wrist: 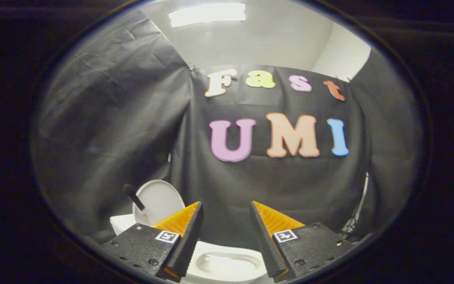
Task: Open the toilet lid.
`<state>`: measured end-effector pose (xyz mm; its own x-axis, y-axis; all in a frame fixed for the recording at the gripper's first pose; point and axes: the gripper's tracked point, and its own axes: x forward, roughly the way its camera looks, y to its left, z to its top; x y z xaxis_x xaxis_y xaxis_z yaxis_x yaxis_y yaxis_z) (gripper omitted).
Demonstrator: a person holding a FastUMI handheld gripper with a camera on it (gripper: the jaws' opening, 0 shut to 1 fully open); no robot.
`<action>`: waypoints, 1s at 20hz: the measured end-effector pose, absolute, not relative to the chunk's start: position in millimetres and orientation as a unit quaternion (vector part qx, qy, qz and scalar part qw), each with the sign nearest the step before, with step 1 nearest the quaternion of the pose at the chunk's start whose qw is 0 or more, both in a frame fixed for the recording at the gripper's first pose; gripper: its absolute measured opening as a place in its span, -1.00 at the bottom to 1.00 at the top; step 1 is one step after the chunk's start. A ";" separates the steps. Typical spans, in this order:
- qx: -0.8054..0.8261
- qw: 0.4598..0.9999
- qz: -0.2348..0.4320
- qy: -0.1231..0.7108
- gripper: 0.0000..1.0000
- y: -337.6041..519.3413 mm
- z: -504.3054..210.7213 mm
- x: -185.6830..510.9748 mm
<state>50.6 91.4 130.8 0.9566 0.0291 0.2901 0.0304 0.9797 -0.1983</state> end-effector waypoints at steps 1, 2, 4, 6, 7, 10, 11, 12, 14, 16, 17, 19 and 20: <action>-0.078 0.987 -0.017 -0.138 0.43 72.2 120.9 49.3; -0.057 0.990 -0.029 -0.126 0.40 58.1 112.1 50.3; -0.030 0.993 -0.040 -0.111 0.38 36.8 89.6 45.4; -0.018 0.994 -0.047 -0.098 0.30 22.0 71.8 43.9; -0.016 0.995 -0.049 -0.091 0.30 15.9 59.2 42.2; -0.010 0.997 -0.043 -0.058 0.30 4.1 29.7 43.5; -0.003 0.998 -0.042 -0.044 0.30 0.7 20.0 44.5; 0.008 0.999 -0.043 -0.030 0.30 -4.4 8.5 45.8; 0.026 0.999 -0.036 -0.011 0.31 -4.6 -9.4 48.8; 0.038 0.999 -0.033 0.005 0.30 -5.0 -24.8 49.5; 0.045 0.999 -0.029 0.005 0.30 -4.4 -28.2 49.4; 0.059 0.998 -0.019 -0.006 0.30 -1.9 -28.6 50.4; 0.064 0.998 -0.017 -0.011 0.30 -2.9 -31.3 51.4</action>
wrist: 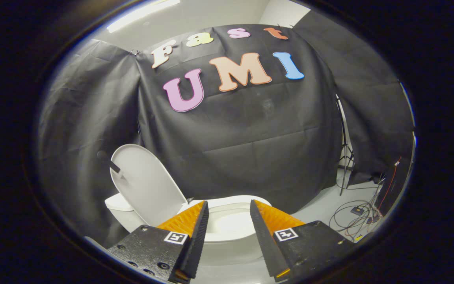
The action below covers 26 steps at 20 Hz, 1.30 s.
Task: Open the toilet lid.
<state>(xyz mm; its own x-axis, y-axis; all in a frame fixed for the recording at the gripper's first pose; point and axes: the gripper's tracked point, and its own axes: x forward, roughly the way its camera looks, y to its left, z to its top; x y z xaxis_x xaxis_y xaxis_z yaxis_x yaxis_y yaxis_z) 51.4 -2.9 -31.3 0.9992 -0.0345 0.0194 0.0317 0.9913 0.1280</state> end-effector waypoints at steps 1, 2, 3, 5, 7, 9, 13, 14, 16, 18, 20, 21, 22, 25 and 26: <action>0.067 0.998 -0.016 -0.012 0.30 -3.2 -32.6 52.1; 0.069 0.997 -0.016 -0.013 0.30 -3.8 -34.8 52.9; 0.071 0.997 -0.017 -0.014 0.30 -5.0 -35.6 52.6; 0.079 0.997 -0.015 -0.022 0.30 -6.6 -34.7 49.5; 0.088 0.995 -0.015 -0.035 0.30 -7.6 -32.4 46.9; 0.094 0.994 -0.017 -0.044 0.30 -10.0 -31.7 46.3; 0.100 0.993 -0.017 -0.054 0.30 -12.4 -29.5 43.2; 0.103 0.993 -0.015 -0.059 0.30 -11.3 -28.6 41.7; 0.107 0.992 -0.014 -0.064 0.30 -11.6 -27.5 41.7; 0.110 0.992 -0.015 -0.064 0.30 -11.4 -28.9 40.8; 0.111 0.992 -0.016 -0.064 0.30 -12.1 -28.8 40.6; 0.112 0.992 -0.017 -0.064 0.30 -12.4 -29.5 39.7; 0.112 0.992 -0.016 -0.063 0.30 -12.1 -30.0 40.1; 0.114 0.991 -0.015 -0.061 0.30 -12.0 -30.4 39.7; 0.114 0.991 -0.014 -0.062 0.30 -11.2 -30.4 39.3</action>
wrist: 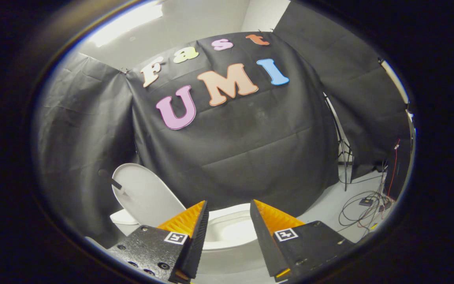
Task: Open the toilet lid.
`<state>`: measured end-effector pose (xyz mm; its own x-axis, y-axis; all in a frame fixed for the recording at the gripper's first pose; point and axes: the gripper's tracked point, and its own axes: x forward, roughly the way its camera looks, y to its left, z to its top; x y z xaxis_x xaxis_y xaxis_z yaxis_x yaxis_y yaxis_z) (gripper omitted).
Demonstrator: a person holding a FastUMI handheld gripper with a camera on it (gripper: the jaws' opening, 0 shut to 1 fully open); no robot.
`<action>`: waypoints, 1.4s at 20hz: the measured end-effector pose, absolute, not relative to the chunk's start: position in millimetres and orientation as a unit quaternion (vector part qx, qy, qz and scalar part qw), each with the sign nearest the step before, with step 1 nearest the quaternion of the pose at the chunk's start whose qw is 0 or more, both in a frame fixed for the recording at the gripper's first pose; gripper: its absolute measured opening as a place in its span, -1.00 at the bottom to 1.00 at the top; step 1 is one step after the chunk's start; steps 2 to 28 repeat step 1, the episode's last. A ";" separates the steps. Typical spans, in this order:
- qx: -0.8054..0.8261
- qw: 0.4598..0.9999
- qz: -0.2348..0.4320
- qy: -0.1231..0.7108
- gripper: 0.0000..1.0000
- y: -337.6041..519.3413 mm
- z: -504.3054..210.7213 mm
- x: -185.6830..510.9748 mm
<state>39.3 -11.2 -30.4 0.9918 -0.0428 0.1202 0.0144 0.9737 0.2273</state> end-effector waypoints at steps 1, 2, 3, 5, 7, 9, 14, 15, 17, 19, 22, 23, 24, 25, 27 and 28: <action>0.114 0.991 -0.014 -0.063 0.30 -10.7 -29.4 39.4; 0.114 0.991 -0.014 -0.063 0.30 -10.7 -29.4 39.4; 0.114 0.991 -0.014 -0.063 0.30 -10.7 -29.4 39.4; 0.114 0.991 -0.014 -0.063 0.30 -10.7 -29.4 39.4; 0.114 0.991 -0.014 -0.063 0.30 -10.7 -29.4 39.4; 0.114 0.991 -0.014 -0.063 0.30 -10.7 -29.4 39.4; 0.114 0.991 -0.014 -0.063 0.30 -10.7 -29.4 39.4; 0.114 0.991 -0.014 -0.063 0.30 -10.7 -29.4 39.4; 0.114 0.991 -0.014 -0.063 0.30 -10.7 -29.4 39.4; 0.114 0.991 -0.014 -0.063 0.30 -10.7 -29.4 39.4; 0.114 0.991 -0.014 -0.063 0.30 -10.7 -29.4 39.4; 0.114 0.991 -0.014 -0.063 0.30 -10.7 -29.4 39.4; 0.114 0.991 -0.014 -0.063 0.30 -10.7 -29.4 39.4; 0.114 0.991 -0.014 -0.063 0.30 -10.7 -29.4 39.4; 0.114 0.991 -0.014 -0.063 0.30 -10.7 -29.4 39.4; 0.114 0.991 -0.014 -0.063 0.30 -10.7 -29.4 39.4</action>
